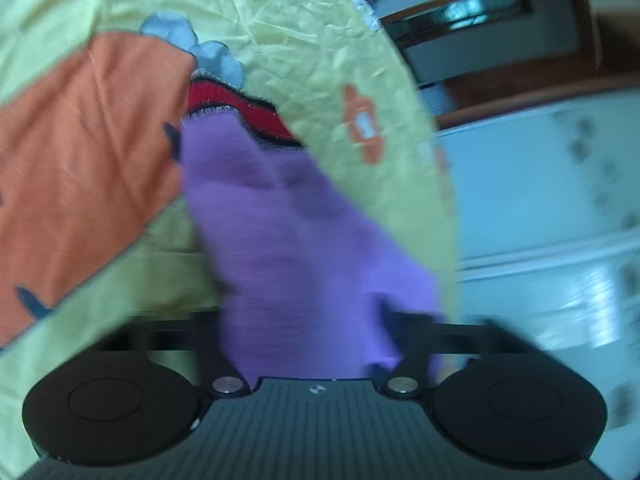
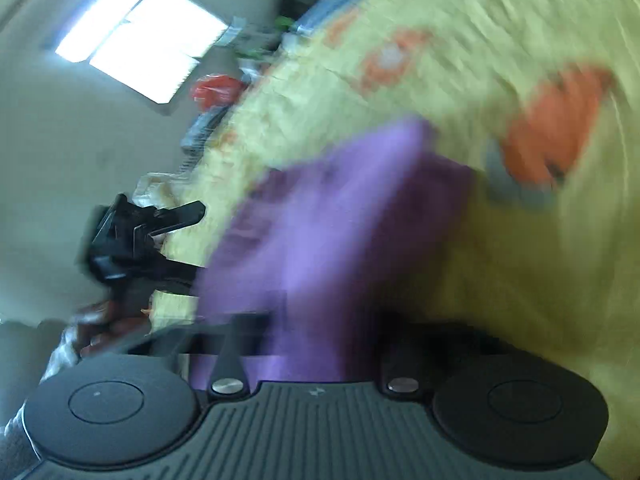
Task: Fold small clothes
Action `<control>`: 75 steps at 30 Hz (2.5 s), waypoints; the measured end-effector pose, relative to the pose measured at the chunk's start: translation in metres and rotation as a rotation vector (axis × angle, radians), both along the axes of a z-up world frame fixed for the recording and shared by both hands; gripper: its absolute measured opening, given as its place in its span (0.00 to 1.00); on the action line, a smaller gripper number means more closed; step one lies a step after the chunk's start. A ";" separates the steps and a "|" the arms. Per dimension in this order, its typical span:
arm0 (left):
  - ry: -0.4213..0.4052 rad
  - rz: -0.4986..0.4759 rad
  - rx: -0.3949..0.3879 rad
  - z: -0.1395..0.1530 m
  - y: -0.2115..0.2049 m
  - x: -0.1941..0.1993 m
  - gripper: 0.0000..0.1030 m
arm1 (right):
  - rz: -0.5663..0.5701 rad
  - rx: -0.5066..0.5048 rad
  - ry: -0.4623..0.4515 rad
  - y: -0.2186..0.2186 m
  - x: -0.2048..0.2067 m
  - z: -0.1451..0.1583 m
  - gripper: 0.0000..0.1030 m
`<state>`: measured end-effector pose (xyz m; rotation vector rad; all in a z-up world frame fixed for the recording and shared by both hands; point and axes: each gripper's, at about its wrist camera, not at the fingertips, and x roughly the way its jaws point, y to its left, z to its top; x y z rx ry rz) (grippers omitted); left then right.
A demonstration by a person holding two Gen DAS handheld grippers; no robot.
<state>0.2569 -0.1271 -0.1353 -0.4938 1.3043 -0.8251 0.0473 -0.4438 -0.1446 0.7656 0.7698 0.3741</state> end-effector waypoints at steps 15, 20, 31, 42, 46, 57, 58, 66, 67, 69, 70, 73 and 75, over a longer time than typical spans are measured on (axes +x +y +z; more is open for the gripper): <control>-1.096 -0.259 0.334 0.083 -0.118 -0.125 0.24 | -0.171 -0.740 -0.364 0.075 -0.059 0.083 0.20; -0.923 -0.262 0.432 0.072 -0.160 -0.043 0.64 | -0.364 -0.668 -0.080 -0.011 -0.033 0.053 0.62; -0.360 -0.343 0.117 0.047 -0.050 -0.096 0.97 | -0.403 -0.265 -0.078 -0.036 -0.151 0.012 0.75; -0.257 -0.254 0.147 0.014 -0.027 -0.126 0.23 | -0.398 -0.428 -0.047 0.013 -0.149 0.044 0.08; -0.324 -0.224 0.213 0.021 -0.018 -0.143 0.27 | -0.422 -0.431 0.040 0.010 -0.149 0.021 0.18; -0.597 -0.189 0.212 0.077 -0.058 -0.151 0.87 | -0.391 -0.763 -0.156 0.037 -0.107 0.058 0.35; -0.619 -0.195 0.211 0.078 -0.072 -0.149 0.90 | -0.370 -0.783 -0.153 0.037 -0.097 0.056 0.35; -0.734 -0.186 0.396 0.033 -0.161 -0.123 1.00 | -0.389 -0.751 -0.021 -0.008 -0.074 0.032 0.65; -0.757 -0.182 0.409 0.032 -0.162 -0.128 1.00 | -0.392 -0.732 -0.014 -0.013 -0.075 0.034 0.67; -0.774 -0.168 0.405 0.028 -0.160 -0.131 1.00 | -0.408 -0.737 -0.039 -0.011 -0.078 0.043 0.64; -0.772 -0.161 0.397 0.028 -0.159 -0.130 1.00 | -0.405 -0.779 -0.068 -0.005 -0.076 0.049 0.61; -0.785 -0.154 0.388 0.027 -0.157 -0.134 1.00 | -0.397 -0.792 -0.152 -0.004 -0.059 0.064 0.61; -0.793 -0.148 0.385 0.027 -0.156 -0.136 1.00 | -0.336 -0.780 -0.156 -0.009 -0.033 0.063 0.61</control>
